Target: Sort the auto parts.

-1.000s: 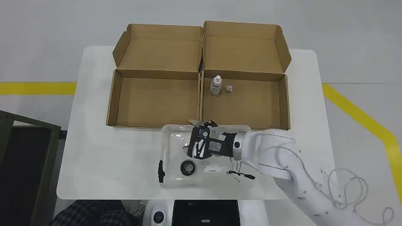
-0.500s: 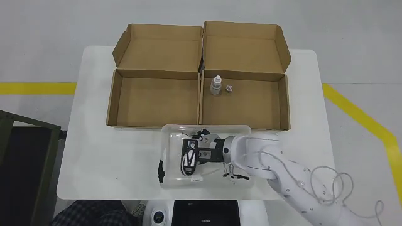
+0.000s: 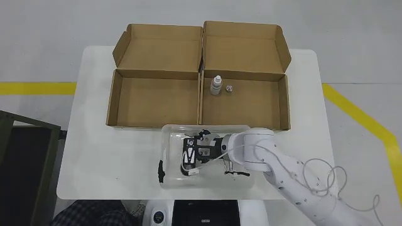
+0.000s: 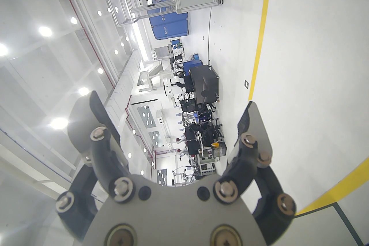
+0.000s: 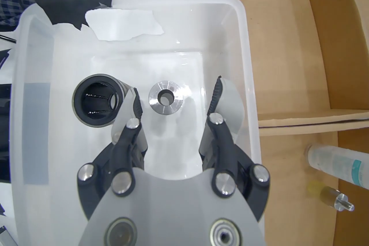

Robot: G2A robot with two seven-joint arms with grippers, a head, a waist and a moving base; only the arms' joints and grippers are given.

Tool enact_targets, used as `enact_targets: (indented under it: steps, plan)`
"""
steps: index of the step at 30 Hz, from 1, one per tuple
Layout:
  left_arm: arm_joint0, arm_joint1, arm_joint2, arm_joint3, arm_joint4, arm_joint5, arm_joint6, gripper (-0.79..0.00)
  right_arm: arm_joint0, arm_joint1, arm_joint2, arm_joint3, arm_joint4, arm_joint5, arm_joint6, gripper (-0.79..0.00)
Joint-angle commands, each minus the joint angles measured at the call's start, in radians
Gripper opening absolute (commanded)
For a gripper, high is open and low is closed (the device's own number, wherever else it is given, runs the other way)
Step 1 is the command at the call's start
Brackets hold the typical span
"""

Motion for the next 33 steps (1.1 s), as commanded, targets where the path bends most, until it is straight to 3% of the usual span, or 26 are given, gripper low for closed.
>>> enact_targets:
  steps: [1, 27, 31, 33]
  plan:
    - [0.0, 0.0, 0.0, 0.0, 0.0, 0.0, 0.0, 0.0, 0.006, -0.002, -0.004, 0.014, 0.006, -0.001, -0.004, -0.339]
    - [0.0, 0.0, 0.0, 0.0, 0.0, 0.0, 0.0, 0.0, 0.074, -0.039, -0.084, 0.164, 0.03, 0.003, -0.017, -0.409]
    - [0.0, 0.0, 0.0, 0.0, 0.0, 0.0, 0.0, 0.0, 0.082, -0.043, -0.086, 0.179, 0.038, -0.001, -0.029, -0.502]
    - [0.0, 0.0, 0.0, 0.0, 0.0, 0.0, 0.0, 0.0, 0.086, -0.044, -0.087, 0.186, 0.03, -0.008, -0.038, -0.61]
